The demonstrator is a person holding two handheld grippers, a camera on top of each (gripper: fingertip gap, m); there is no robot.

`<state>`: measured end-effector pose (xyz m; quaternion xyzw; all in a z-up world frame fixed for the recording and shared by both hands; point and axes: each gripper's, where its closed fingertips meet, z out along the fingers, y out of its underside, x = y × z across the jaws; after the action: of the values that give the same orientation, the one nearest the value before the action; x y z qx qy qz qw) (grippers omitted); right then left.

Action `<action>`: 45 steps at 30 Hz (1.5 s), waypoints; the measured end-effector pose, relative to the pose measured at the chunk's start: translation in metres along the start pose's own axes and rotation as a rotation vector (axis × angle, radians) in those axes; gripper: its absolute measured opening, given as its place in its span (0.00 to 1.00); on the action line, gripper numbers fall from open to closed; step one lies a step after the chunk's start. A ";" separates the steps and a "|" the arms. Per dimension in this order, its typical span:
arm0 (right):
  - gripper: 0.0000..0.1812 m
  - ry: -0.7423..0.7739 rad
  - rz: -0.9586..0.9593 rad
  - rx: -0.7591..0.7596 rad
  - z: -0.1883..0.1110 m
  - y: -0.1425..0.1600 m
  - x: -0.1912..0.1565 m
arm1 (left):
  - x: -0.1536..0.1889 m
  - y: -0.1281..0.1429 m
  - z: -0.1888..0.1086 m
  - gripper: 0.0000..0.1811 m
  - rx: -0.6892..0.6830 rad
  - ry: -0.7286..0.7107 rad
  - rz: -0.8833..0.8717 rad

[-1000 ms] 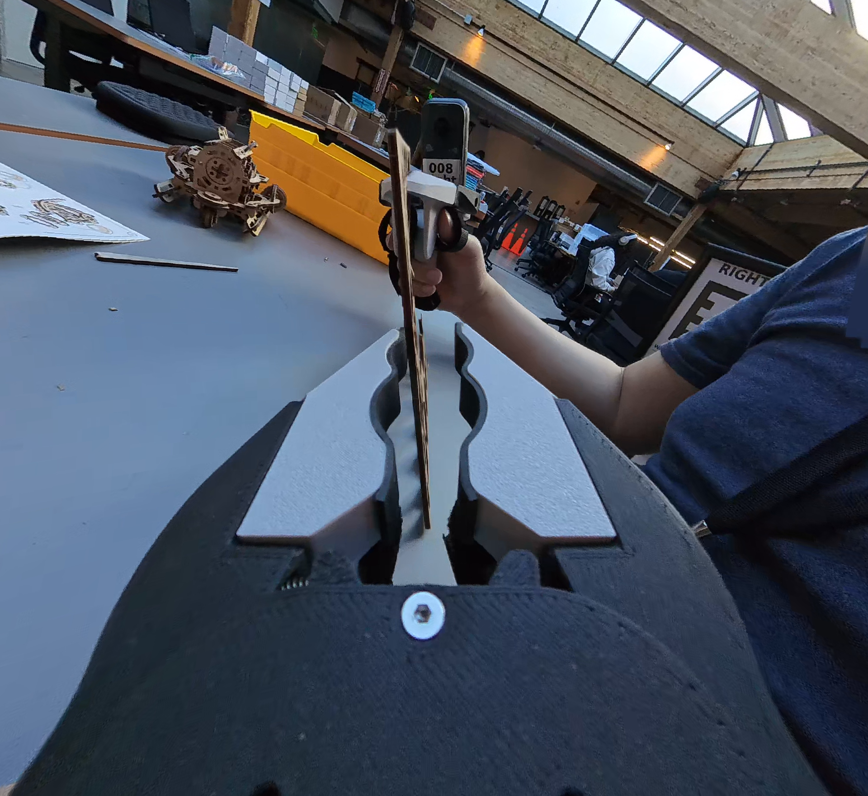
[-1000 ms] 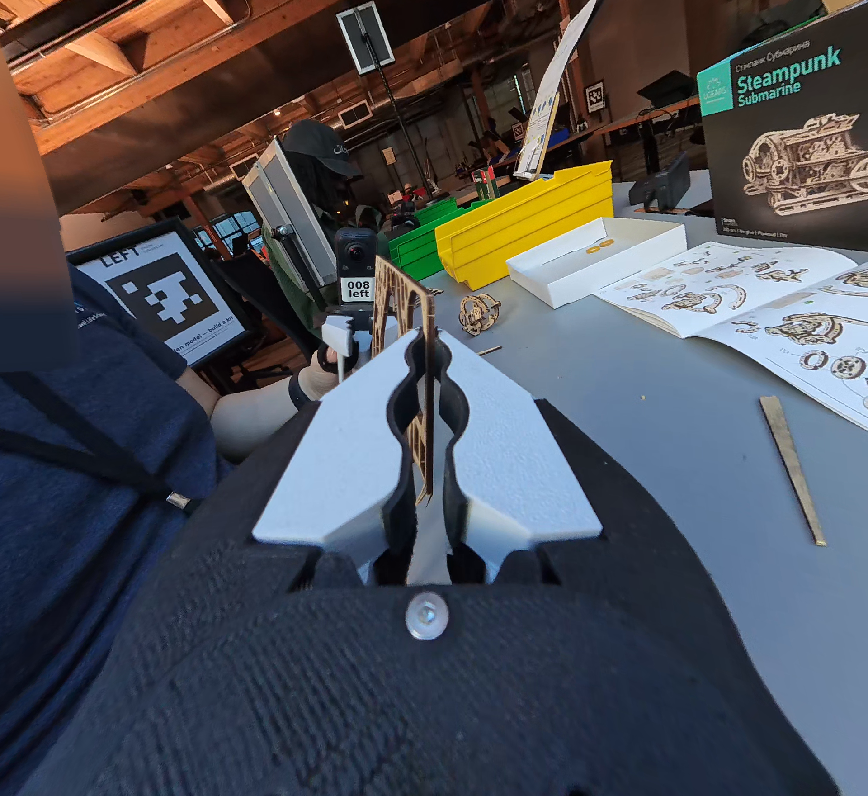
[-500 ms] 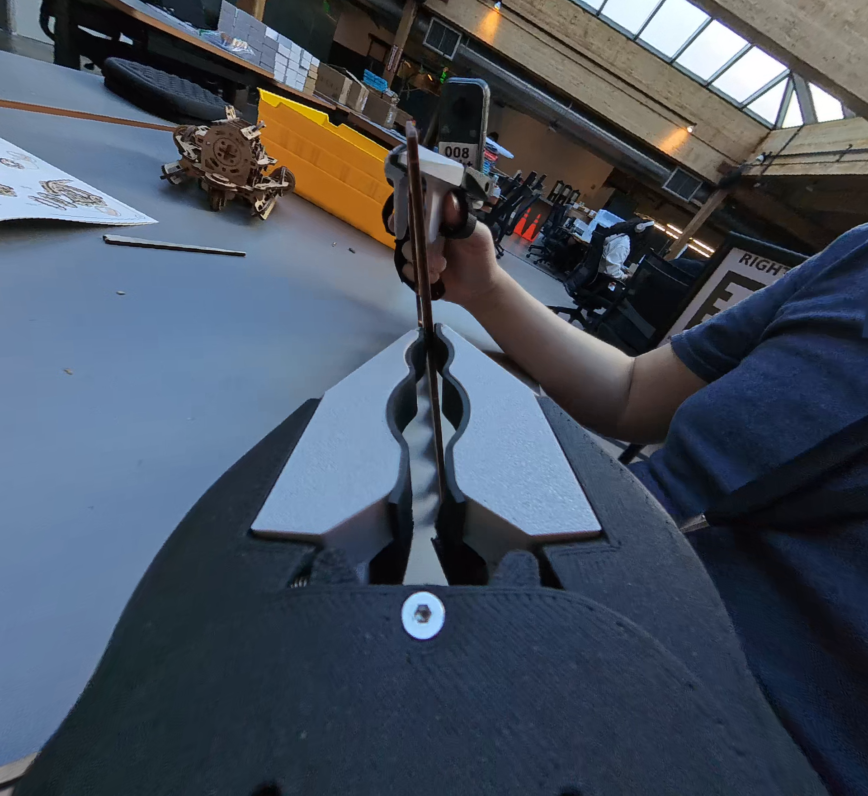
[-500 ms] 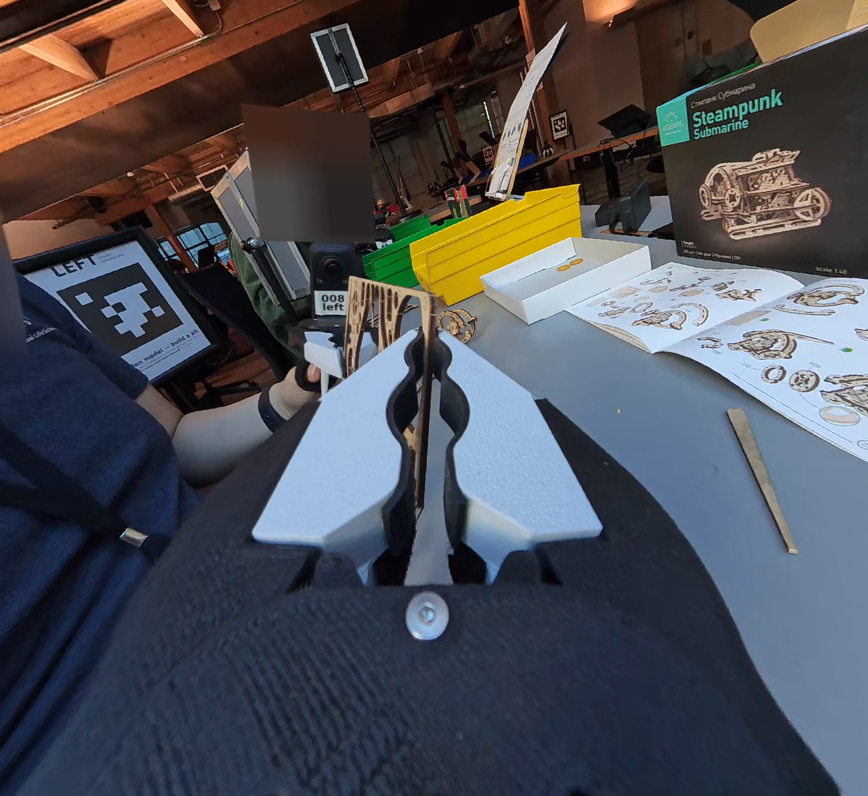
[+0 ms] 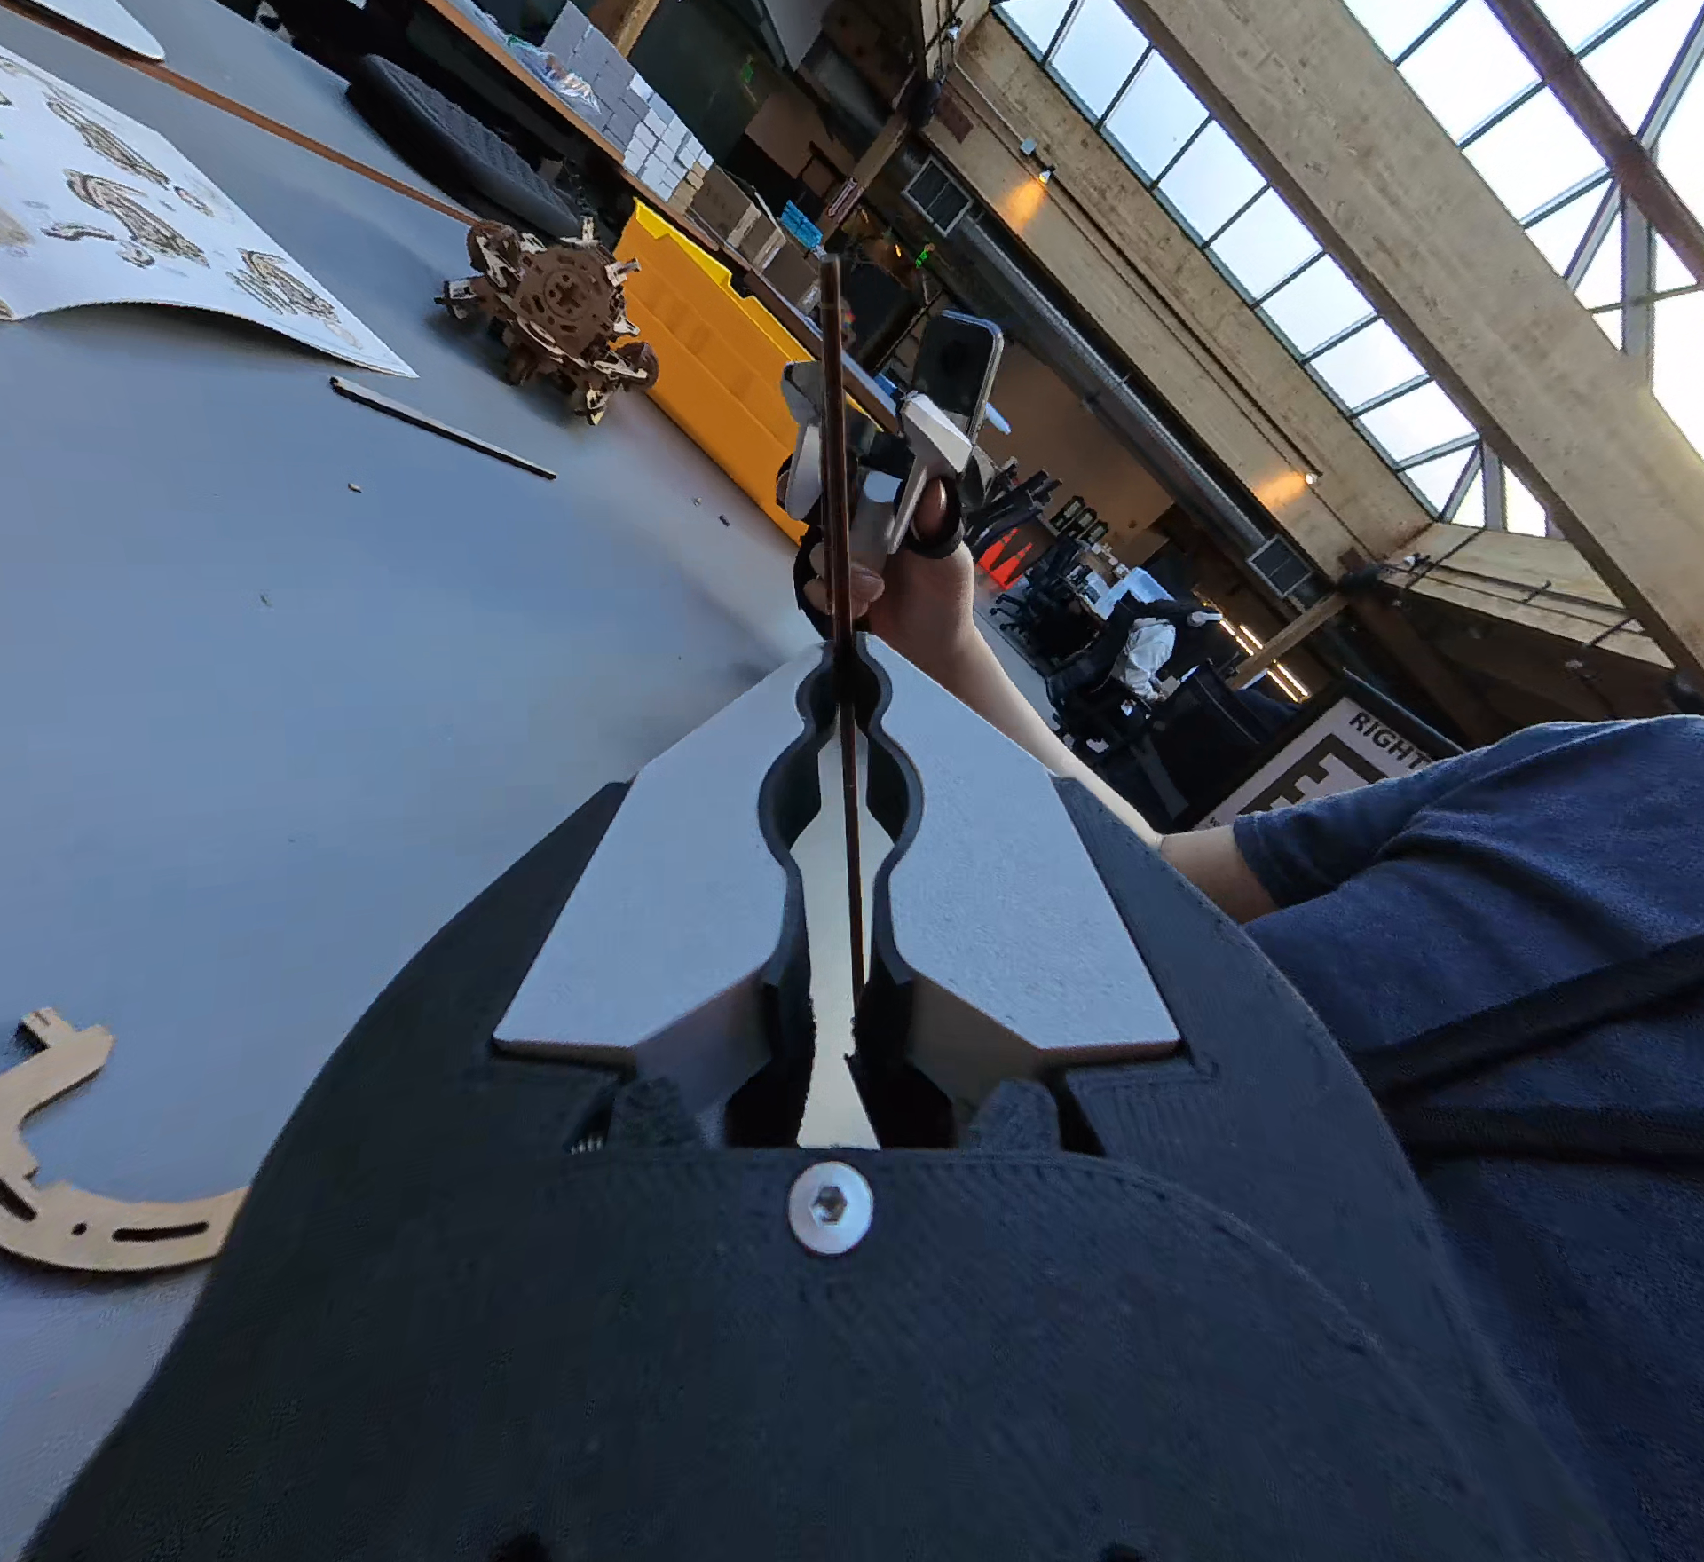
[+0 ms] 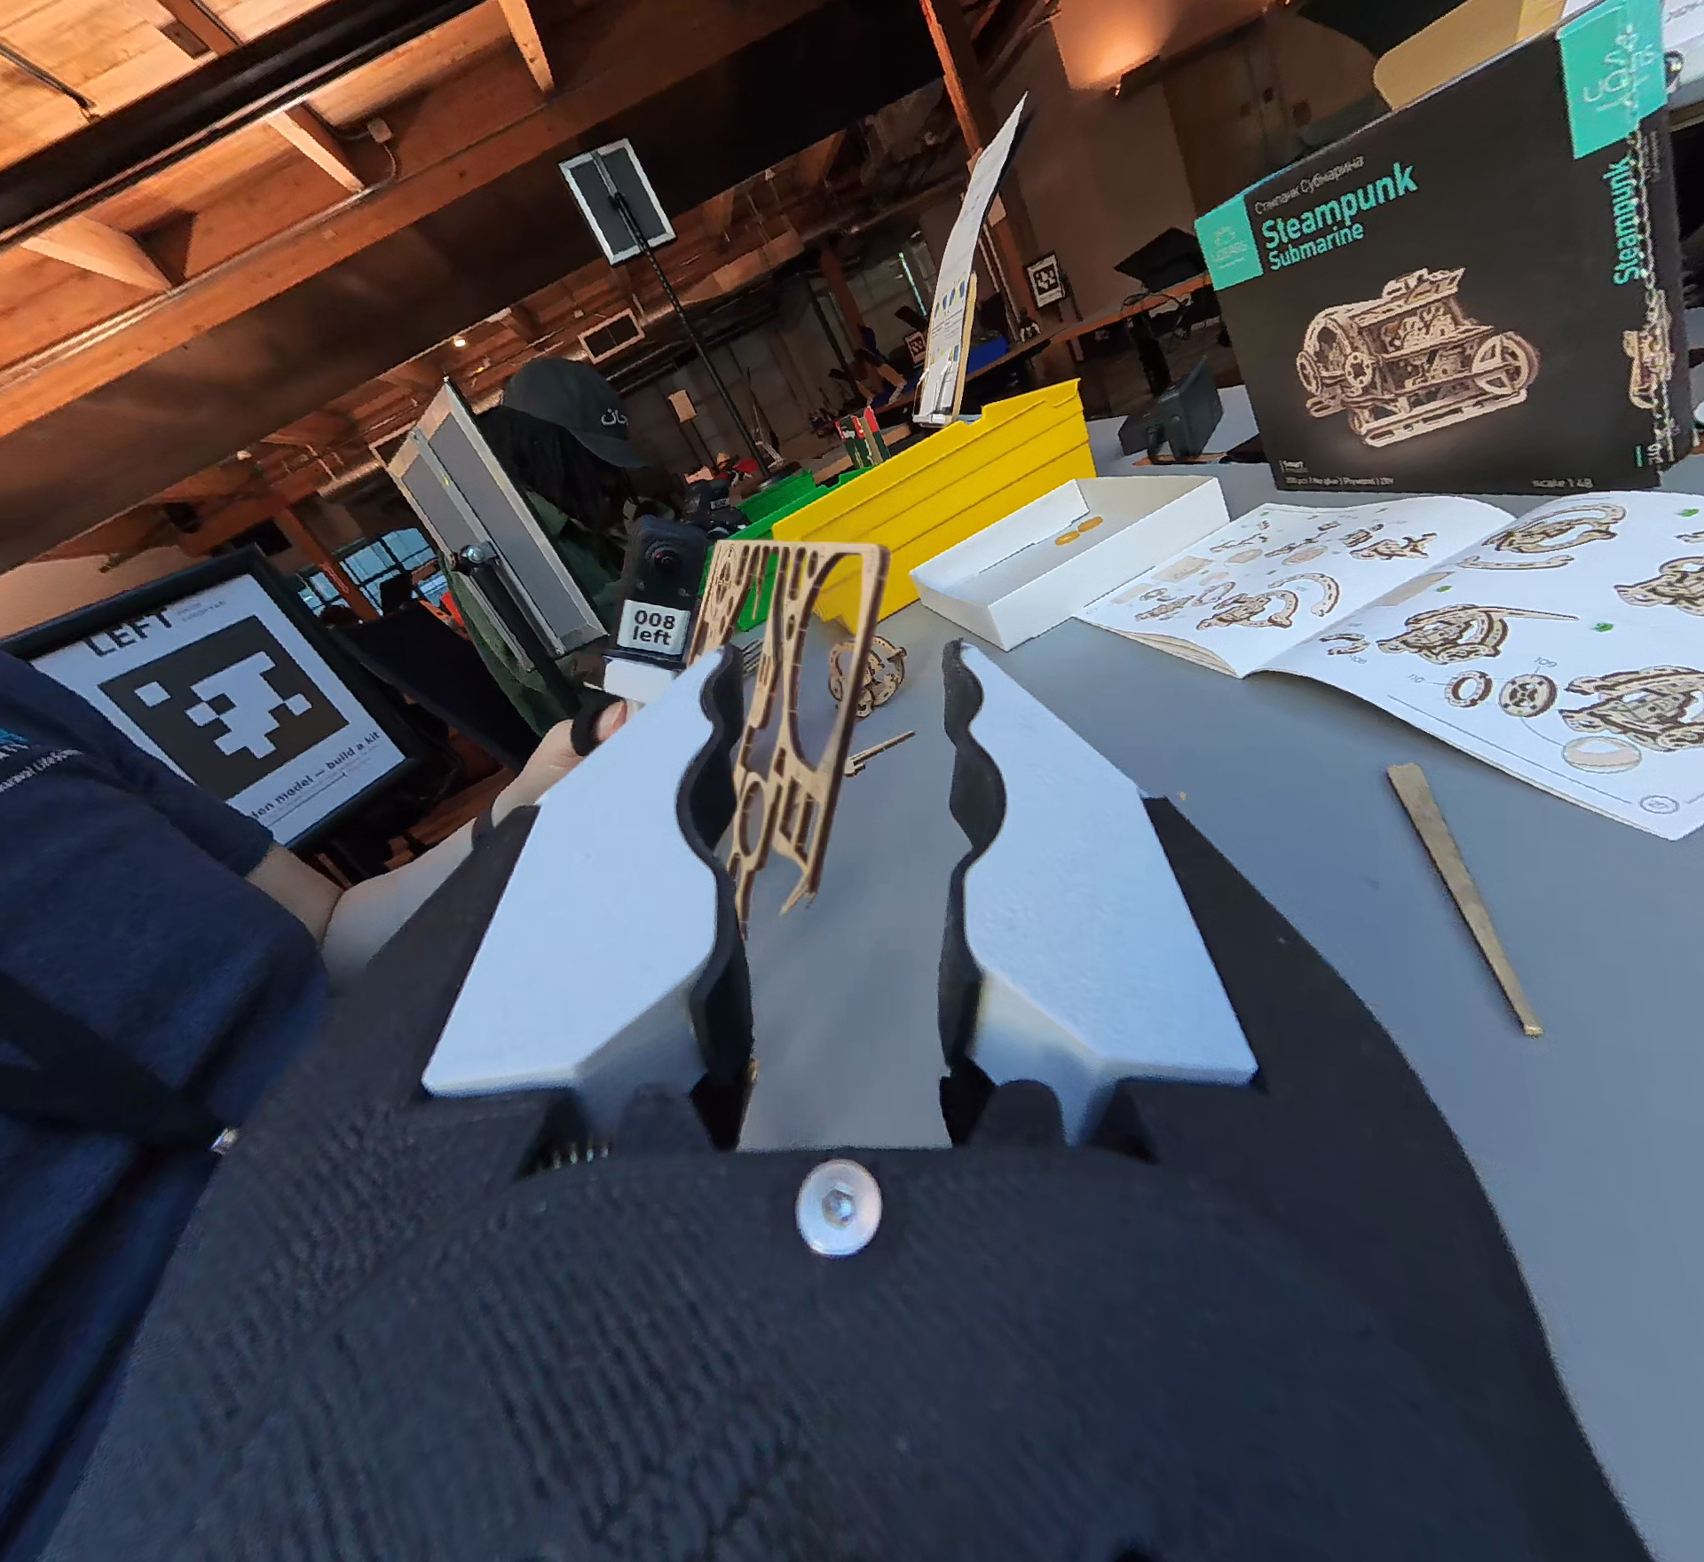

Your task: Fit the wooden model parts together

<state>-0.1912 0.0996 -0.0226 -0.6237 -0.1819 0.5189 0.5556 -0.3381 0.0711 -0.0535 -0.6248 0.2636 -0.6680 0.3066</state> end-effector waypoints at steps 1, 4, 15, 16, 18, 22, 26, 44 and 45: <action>0.23 -0.007 0.009 -0.002 0.000 0.000 0.000 | 0.000 0.000 -0.001 0.00 -0.001 -0.003 0.005; 0.23 -0.034 0.036 -0.023 0.003 0.006 -0.003 | 0.002 -0.002 -0.004 0.00 0.013 0.008 -0.021; 0.22 0.019 -0.074 -0.146 0.015 0.030 0.000 | -0.007 -0.012 -0.019 0.00 0.034 -0.020 -0.110; 0.22 0.027 -0.086 -0.147 0.015 0.030 0.000 | -0.008 -0.013 -0.020 0.00 0.037 -0.023 -0.113; 0.21 0.042 -0.109 -0.152 0.015 0.030 0.002 | -0.011 -0.014 -0.022 0.00 0.041 -0.042 -0.117; 0.21 0.070 -0.117 -0.162 0.016 0.032 0.005 | -0.011 -0.017 -0.024 0.00 0.062 -0.030 -0.145; 0.17 0.093 -0.193 -0.128 0.015 0.024 0.001 | -0.010 -0.018 -0.019 0.00 0.056 -0.038 -0.137; 0.18 0.103 -0.257 -0.570 0.054 0.107 -0.060 | 0.010 0.005 0.018 0.00 -0.040 -0.022 -0.014; 0.18 0.079 -0.259 -0.596 0.054 0.113 -0.063 | 0.010 0.008 0.018 0.00 -0.046 -0.020 -0.002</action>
<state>-0.3012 0.0404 -0.0857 -0.7503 -0.3819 0.3430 0.4165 -0.3197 0.0590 -0.0510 -0.6385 0.2750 -0.6559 0.2941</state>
